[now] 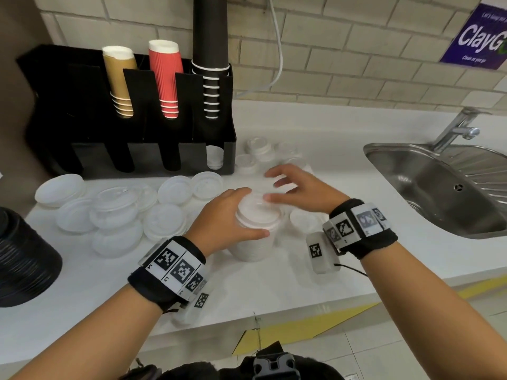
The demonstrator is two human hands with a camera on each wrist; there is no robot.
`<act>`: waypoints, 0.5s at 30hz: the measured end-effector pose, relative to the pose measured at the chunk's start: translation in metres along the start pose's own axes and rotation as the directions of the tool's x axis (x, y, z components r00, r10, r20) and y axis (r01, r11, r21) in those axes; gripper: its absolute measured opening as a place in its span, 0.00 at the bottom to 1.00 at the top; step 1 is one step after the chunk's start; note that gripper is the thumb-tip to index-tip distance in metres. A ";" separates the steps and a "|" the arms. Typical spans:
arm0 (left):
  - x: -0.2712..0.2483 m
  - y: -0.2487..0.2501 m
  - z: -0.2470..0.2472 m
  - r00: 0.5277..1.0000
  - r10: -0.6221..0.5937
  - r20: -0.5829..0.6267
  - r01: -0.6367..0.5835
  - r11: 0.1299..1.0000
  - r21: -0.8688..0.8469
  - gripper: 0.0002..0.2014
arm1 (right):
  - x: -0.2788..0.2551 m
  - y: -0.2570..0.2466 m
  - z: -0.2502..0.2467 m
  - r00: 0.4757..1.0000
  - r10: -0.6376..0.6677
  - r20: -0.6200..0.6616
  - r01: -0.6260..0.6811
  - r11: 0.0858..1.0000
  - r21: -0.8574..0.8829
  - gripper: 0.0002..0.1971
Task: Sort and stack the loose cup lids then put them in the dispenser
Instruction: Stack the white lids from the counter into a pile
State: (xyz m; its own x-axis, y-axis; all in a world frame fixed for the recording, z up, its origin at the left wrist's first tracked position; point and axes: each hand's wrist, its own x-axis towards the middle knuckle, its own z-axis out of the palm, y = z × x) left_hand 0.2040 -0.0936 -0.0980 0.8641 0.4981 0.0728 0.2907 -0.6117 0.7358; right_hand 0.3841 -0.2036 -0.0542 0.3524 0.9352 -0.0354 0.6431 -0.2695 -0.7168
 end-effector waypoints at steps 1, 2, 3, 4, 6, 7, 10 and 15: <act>0.001 0.000 -0.001 1.000 -0.008 0.005 0.008 1.000 0.015 0.44 | 0.006 0.012 -0.010 0.992 0.048 -0.117 -0.052 0.998 -0.032 0.20; 0.002 0.001 -0.001 1.000 -0.012 0.012 0.012 1.000 0.025 0.43 | 0.012 0.025 -0.021 0.967 0.104 -0.231 -0.125 0.989 -0.080 0.17; 0.002 0.002 -0.002 1.000 -0.014 0.017 0.014 0.999 0.033 0.41 | 0.019 0.039 -0.033 0.933 0.167 -0.319 -0.216 0.969 -0.123 0.16; 0.003 0.002 -0.002 1.000 -0.018 0.021 0.017 0.999 0.040 0.40 | 0.026 0.053 -0.044 0.900 0.235 -0.367 -0.313 0.934 -0.170 0.16; 0.003 0.004 -0.003 0.999 -0.031 0.027 0.030 0.998 0.050 0.40 | 0.036 0.078 -0.058 0.854 0.399 -0.332 -0.497 0.815 -0.298 0.19; 0.003 0.004 -0.003 0.999 -0.037 0.030 0.036 0.998 0.052 0.40 | 0.040 0.087 -0.061 0.830 0.479 -0.287 -0.556 0.752 -0.353 0.22; 0.005 0.005 -0.005 0.998 -0.040 0.044 0.038 0.998 0.056 0.38 | 0.047 0.099 -0.057 0.764 0.621 -0.176 -0.636 0.680 -0.364 0.33; 0.005 0.004 -0.005 0.998 -0.039 0.049 0.036 0.998 0.060 0.39 | 0.067 0.105 -0.044 0.783 0.605 -0.146 -0.601 0.676 -0.427 0.44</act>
State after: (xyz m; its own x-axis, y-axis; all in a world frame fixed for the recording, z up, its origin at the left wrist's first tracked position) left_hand 0.2073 -0.0906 -0.0913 0.8712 0.4908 0.0113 0.3454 -0.6290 0.6964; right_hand 0.5049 -0.1797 -0.1006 0.7641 0.5357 -0.3595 0.5127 -0.8424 -0.1658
